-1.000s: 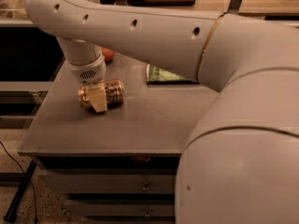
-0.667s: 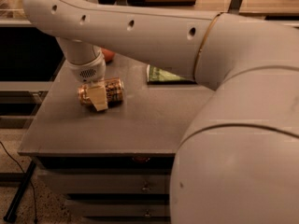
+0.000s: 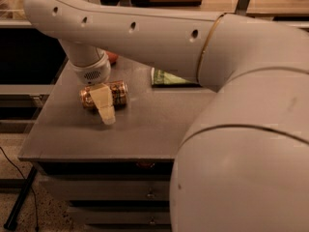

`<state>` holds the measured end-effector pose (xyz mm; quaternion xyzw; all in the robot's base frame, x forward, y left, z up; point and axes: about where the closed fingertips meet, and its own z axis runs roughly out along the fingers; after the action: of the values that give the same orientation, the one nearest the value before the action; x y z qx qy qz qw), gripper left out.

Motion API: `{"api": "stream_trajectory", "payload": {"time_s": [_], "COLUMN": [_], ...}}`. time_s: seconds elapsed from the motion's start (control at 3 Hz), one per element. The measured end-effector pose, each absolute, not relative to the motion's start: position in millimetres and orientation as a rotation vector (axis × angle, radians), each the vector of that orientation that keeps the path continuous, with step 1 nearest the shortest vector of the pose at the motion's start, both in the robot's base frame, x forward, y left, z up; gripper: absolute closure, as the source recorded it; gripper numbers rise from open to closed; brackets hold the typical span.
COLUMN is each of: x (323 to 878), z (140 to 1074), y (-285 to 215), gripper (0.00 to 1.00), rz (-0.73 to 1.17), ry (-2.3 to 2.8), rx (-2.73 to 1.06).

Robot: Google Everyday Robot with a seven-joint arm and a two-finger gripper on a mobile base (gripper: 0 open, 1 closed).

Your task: Knock orange can over

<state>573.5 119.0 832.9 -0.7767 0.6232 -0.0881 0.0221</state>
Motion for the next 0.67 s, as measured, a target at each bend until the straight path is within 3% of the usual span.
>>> {"api": "stream_trajectory", "payload": {"time_s": [0.67], "x": [587], "z": [844], "y": [107], "gripper": [0.0], "rz": [-0.273], "ry": [1.908], "rx": [-2.356]}}
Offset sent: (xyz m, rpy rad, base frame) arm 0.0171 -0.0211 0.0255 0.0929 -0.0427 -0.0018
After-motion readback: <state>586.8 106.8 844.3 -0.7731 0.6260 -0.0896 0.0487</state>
